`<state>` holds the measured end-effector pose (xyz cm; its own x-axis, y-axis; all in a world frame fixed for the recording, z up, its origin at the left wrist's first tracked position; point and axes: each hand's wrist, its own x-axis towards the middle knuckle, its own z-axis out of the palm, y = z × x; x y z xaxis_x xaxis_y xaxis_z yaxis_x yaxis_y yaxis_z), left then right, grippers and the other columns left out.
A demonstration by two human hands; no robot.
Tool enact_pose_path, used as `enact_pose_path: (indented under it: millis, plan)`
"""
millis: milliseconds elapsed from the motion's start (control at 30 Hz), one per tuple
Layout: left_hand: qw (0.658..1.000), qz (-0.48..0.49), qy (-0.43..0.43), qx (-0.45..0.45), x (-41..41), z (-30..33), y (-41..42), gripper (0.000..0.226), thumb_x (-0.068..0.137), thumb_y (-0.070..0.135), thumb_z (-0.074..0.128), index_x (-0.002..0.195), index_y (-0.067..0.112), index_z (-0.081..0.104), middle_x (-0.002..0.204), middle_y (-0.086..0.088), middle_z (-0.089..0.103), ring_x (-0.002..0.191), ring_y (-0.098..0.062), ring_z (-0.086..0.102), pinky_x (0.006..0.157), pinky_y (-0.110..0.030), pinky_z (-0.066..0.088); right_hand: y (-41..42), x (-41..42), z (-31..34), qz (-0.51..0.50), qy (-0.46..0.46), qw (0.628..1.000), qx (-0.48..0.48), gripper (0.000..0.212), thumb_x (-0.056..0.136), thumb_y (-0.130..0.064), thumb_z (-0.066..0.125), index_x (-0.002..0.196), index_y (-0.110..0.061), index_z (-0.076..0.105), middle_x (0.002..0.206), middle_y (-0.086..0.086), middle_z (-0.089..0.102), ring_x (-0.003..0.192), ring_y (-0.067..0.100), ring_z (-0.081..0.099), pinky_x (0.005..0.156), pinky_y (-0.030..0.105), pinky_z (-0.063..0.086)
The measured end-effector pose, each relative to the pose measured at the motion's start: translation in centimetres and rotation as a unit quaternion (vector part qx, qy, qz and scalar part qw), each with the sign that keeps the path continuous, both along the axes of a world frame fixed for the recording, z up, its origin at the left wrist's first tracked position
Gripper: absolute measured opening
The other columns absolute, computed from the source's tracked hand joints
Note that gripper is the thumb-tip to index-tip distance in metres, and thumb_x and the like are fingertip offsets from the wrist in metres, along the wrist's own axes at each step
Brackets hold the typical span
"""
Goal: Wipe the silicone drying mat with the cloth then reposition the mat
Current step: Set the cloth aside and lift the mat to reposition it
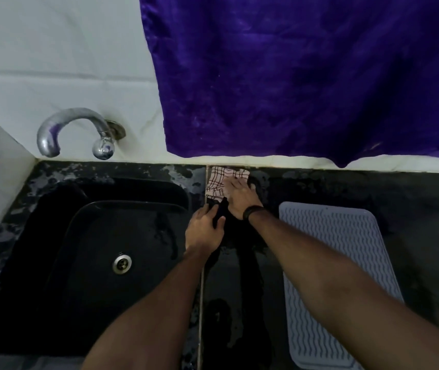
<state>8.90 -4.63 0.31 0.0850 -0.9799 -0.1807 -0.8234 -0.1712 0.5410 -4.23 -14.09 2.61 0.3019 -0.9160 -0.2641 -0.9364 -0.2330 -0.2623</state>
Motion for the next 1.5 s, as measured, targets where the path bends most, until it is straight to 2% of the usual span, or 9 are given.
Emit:
enact_pose_path:
  millis: [200,400,733,867,1033,1200,1300,1367,1500]
  plan:
    - [0.999,-0.028,0.011,0.034,-5.1,0.9,0.1,0.054,0.103,0.043,0.051,0.151,0.02,0.046,0.145,-0.005,0.054,0.139,-0.025,0.041,0.101,-0.04,0.046,4.0,-8.4,0.5,-0.176,-0.026,0.984,0.001,0.059,0.098,-0.026,0.048,0.151,-0.014,0.025,0.158,0.011,0.023,0.14,0.033,0.029,0.111,0.047,0.035]
    - [0.986,0.03,0.062,0.154,-11.3,1.3,1.8,0.053,0.096,0.048,0.059,0.139,0.016,0.058,0.133,-0.009,0.063,0.124,-0.031,0.058,0.095,-0.041,0.053,8.7,-18.3,0.7,-0.319,-0.015,0.945,0.075,0.066,0.101,-0.029,0.044,0.154,-0.008,0.01,0.161,0.013,0.013,0.147,0.033,0.019,0.117,0.048,0.025]
    - [0.948,0.09,-0.002,0.305,-19.2,2.3,5.1,0.063,0.094,0.049,0.055,0.145,0.013,0.046,0.154,-0.011,0.037,0.14,-0.03,0.036,0.112,-0.048,0.039,16.0,-30.2,1.3,-0.573,0.047,0.804,0.152,0.087,0.077,-0.06,0.067,0.138,-0.009,0.033,0.139,0.012,0.032,0.131,0.029,0.034,0.109,0.043,0.031]
    - [0.944,0.118,0.015,0.308,-21.6,2.5,6.3,0.057,0.095,0.04,0.053,0.143,0.01,0.047,0.154,-0.013,0.034,0.139,-0.032,0.036,0.111,-0.044,0.04,16.6,-32.1,0.7,-0.554,-0.044,0.817,0.152,0.076,0.083,-0.048,0.066,0.138,-0.006,0.035,0.14,0.016,0.042,0.129,0.032,0.043,0.106,0.044,0.04]
    - [0.934,0.128,0.131,0.306,-23.0,2.4,7.9,0.057,0.096,0.037,0.058,0.142,0.005,0.049,0.142,-0.016,0.053,0.124,-0.031,0.057,0.101,-0.042,0.053,18.0,-31.7,0.2,-0.429,-0.083,0.899,0.045,0.03,0.099,-0.024,0.044,0.125,-0.009,0.04,0.122,0.019,0.054,0.102,0.035,0.058,0.075,0.038,0.046]
    - [0.97,0.076,0.053,0.225,-22.2,3.6,9.5,0.043,0.102,0.03,0.042,0.144,0.019,0.04,0.139,-0.018,0.051,0.123,-0.038,0.055,0.1,-0.044,0.049,18.5,-30.6,2.0,-0.318,-0.078,0.945,-0.021,0.021,0.097,-0.027,0.042,0.118,-0.024,0.039,0.097,0.012,0.063,0.078,0.03,0.057,0.067,0.038,0.047]
    - [0.98,0.074,0.069,0.171,-20.9,4.5,9.9,0.04,0.103,0.024,0.041,0.142,0.017,0.043,0.133,-0.022,0.053,0.121,-0.042,0.055,0.097,-0.046,0.048,19.2,-29.8,3.7,-0.316,-0.144,0.937,-0.03,0.037,0.095,-0.053,0.038,0.119,-0.025,0.041,0.099,0.014,0.063,0.08,0.032,0.059,0.072,0.044,0.053]
    - [0.984,0.08,0.08,0.139,-19.4,5.3,9.9,0.039,0.102,0.022,0.041,0.14,0.014,0.044,0.13,-0.025,0.055,0.119,-0.045,0.055,0.095,-0.047,0.046,19.8,-29.3,5.0,-0.324,-0.195,0.925,-0.039,0.089,0.07,-0.091,0.01,0.121,-0.025,0.043,0.094,0.013,0.063,0.074,0.031,0.058,0.064,0.038,0.049]
    - [0.982,0.111,0.115,0.102,-13.5,6.5,10.0,0.032,0.099,0.012,0.041,0.13,0.011,0.05,0.119,-0.026,0.059,0.111,-0.044,0.058,0.091,-0.046,0.05,20.5,-26.3,6.3,-0.295,-0.265,0.916,-0.056,0.118,0.052,-0.099,-0.005,0.126,-0.022,0.047,0.084,0.015,0.063,0.066,0.032,0.059,0.056,0.039,0.047]
